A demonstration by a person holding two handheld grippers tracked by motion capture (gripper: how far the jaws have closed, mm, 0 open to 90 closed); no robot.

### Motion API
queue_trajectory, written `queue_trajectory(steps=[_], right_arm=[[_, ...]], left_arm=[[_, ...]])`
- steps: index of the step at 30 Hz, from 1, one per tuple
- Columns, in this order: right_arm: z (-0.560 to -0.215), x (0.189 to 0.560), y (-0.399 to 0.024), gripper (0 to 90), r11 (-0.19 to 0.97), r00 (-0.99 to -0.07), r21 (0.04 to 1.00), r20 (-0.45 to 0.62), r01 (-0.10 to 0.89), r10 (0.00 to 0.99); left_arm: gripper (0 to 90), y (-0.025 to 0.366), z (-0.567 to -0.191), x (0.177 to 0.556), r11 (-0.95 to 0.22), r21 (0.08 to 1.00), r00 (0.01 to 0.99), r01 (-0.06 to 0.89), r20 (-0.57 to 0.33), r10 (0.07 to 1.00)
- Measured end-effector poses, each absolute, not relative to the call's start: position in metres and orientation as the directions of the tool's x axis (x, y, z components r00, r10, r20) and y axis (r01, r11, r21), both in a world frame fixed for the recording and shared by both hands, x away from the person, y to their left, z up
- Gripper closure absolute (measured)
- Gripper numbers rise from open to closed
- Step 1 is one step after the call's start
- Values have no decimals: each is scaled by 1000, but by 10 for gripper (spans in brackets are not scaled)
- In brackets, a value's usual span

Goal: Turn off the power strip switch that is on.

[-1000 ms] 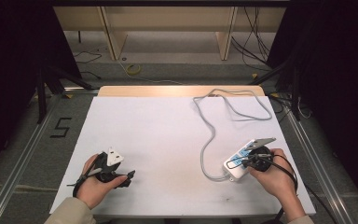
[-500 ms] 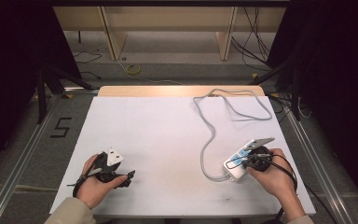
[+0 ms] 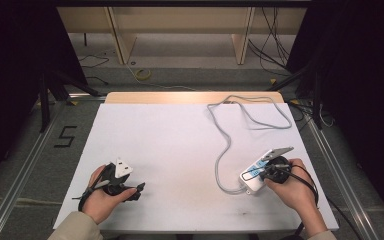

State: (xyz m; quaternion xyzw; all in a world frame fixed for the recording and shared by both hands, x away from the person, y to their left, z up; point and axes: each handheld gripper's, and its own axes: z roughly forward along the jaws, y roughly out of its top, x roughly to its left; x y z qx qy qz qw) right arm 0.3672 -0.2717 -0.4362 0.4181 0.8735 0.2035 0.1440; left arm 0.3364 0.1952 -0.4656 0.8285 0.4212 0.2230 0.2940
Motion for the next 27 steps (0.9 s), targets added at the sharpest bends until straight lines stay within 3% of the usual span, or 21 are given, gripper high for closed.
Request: queue_trajectory(steps=[27], right_arm=[[-436,372,-268,900,571,-607,459,-83,681,790]], left_arm=[[156,195,-466,336,-473,675,546,567,123,829]])
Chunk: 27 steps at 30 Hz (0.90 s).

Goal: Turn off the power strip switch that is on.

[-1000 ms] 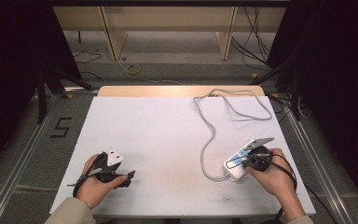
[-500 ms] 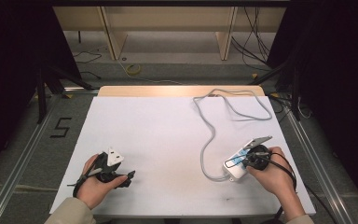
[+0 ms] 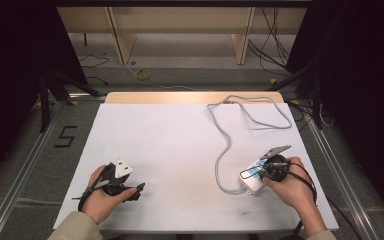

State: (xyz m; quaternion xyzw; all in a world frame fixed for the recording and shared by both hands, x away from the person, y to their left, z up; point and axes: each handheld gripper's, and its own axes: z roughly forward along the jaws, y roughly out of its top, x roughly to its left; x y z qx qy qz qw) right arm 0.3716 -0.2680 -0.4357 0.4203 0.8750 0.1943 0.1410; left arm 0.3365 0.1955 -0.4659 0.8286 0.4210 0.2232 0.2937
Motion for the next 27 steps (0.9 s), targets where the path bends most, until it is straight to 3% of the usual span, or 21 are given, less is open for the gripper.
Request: queue_trajectory(steps=[27], right_arm=[[-435,373,-265,900,564,-592,433,-81,703,802]], left_arm=[[156,195,-466,336,-473,675,544,567,125,830]])
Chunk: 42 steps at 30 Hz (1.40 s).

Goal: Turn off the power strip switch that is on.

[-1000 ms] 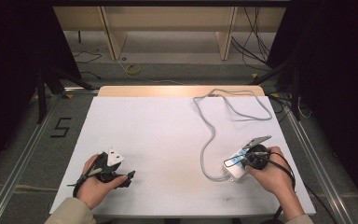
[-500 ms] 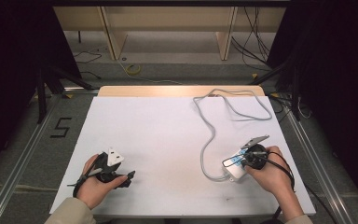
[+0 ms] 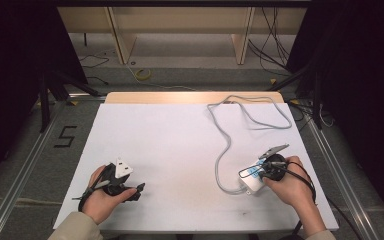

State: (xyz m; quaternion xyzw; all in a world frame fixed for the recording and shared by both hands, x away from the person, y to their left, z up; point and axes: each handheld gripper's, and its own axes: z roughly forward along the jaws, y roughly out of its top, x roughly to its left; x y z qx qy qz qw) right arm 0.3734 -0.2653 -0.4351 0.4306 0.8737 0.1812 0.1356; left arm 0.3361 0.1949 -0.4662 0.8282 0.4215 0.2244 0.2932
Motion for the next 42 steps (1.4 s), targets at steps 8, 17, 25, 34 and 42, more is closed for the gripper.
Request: queue_trajectory(steps=[8,17,25,34,42], right_arm=[[-435,374,-265,900,564,-590,431,-85,704,803],[-436,373,-264,900,563,-589,426,-85,708,804],[-436,374,-265,900,561,-589,429,-78,708,804],[-436,374,-265,900,559,-588,430,-77,709,805],[-436,374,-267,900,556,-590,431,-65,711,805]], left_arm=[[156,195,-466,336,-472,675,543,567,124,830],[156,196,-465,336,-468,678,539,566,124,833],[156,196,-465,336,-472,676,542,567,125,831],[156,196,-465,336,-474,674,544,567,126,830],[156,196,-465,336,-470,677,542,567,123,832]])
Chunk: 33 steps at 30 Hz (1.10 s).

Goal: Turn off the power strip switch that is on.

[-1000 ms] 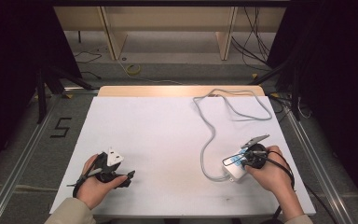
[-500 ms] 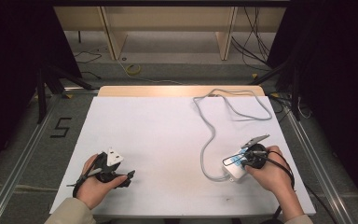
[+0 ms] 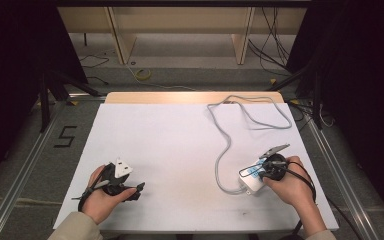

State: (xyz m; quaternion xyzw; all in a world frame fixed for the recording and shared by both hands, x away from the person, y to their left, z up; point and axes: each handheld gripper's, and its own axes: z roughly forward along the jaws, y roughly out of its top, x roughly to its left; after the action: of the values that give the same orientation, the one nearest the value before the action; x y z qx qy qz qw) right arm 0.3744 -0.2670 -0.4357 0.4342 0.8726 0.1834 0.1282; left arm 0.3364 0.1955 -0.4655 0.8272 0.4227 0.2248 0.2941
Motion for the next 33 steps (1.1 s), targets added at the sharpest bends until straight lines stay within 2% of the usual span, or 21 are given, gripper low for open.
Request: queue_trajectory(steps=[33], right_arm=[[-435,374,-269,900,550,-590,442,-57,708,805]], left_arm=[[156,196,-465,336,-469,678,540,566,125,833]])
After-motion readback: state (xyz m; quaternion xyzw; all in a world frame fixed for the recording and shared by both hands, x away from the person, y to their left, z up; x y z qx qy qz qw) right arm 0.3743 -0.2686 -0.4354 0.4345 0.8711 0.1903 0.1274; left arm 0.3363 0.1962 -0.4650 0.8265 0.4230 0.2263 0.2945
